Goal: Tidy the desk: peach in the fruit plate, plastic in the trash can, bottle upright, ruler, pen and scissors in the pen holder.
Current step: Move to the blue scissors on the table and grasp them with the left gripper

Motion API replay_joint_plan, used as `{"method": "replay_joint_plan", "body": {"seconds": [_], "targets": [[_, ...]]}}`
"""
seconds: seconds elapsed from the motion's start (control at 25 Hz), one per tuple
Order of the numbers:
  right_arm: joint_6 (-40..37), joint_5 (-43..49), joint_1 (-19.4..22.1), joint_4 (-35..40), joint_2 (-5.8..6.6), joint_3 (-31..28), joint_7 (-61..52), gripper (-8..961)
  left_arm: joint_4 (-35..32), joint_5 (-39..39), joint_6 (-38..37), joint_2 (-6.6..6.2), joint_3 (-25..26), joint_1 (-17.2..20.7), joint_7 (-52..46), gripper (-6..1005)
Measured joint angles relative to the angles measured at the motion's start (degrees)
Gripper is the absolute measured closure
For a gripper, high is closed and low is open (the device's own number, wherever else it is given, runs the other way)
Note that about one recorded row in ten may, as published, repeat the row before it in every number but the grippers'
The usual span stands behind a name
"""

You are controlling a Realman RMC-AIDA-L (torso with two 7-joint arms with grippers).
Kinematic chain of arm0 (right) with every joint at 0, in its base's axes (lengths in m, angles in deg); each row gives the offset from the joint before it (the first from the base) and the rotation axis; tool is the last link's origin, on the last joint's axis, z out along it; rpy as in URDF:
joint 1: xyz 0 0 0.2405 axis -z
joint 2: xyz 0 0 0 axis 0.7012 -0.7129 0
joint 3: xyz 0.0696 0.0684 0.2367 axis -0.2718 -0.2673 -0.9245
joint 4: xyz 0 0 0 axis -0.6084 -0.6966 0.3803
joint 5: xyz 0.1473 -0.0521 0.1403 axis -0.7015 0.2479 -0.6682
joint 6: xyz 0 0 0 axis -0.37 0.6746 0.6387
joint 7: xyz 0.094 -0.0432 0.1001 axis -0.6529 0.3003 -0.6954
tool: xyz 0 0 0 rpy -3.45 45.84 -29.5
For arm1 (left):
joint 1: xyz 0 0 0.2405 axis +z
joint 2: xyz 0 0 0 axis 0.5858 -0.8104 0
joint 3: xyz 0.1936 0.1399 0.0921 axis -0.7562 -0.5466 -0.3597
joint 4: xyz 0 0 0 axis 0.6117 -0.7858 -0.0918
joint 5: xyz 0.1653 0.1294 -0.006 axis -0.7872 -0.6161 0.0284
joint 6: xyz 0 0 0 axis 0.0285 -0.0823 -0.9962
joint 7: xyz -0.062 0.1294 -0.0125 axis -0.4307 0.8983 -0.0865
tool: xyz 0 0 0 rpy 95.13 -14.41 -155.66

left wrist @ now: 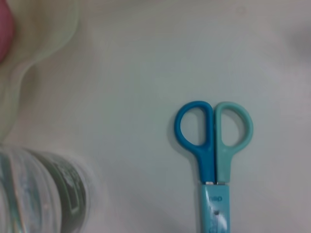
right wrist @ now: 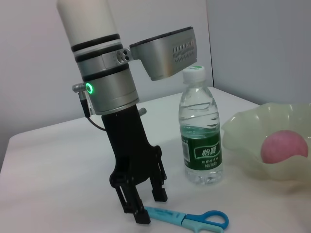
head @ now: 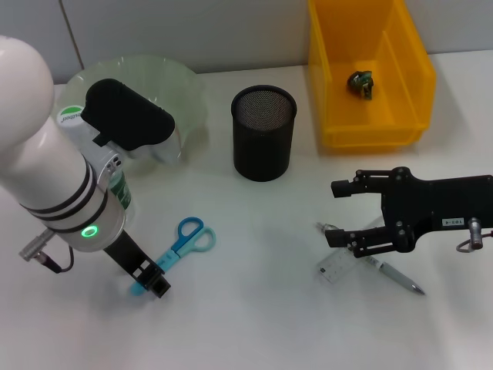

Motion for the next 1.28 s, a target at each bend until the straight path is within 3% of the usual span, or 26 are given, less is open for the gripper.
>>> {"method": "replay_joint_plan", "body": {"seconds": [1.28], "targets": [[0.3, 0.0, -1.3, -0.7, -0.09, 0.0, 0.0, 127, 2.0, 0.2, 0.8, 0.23, -0.9, -1.6, 2.2, 456]]}}
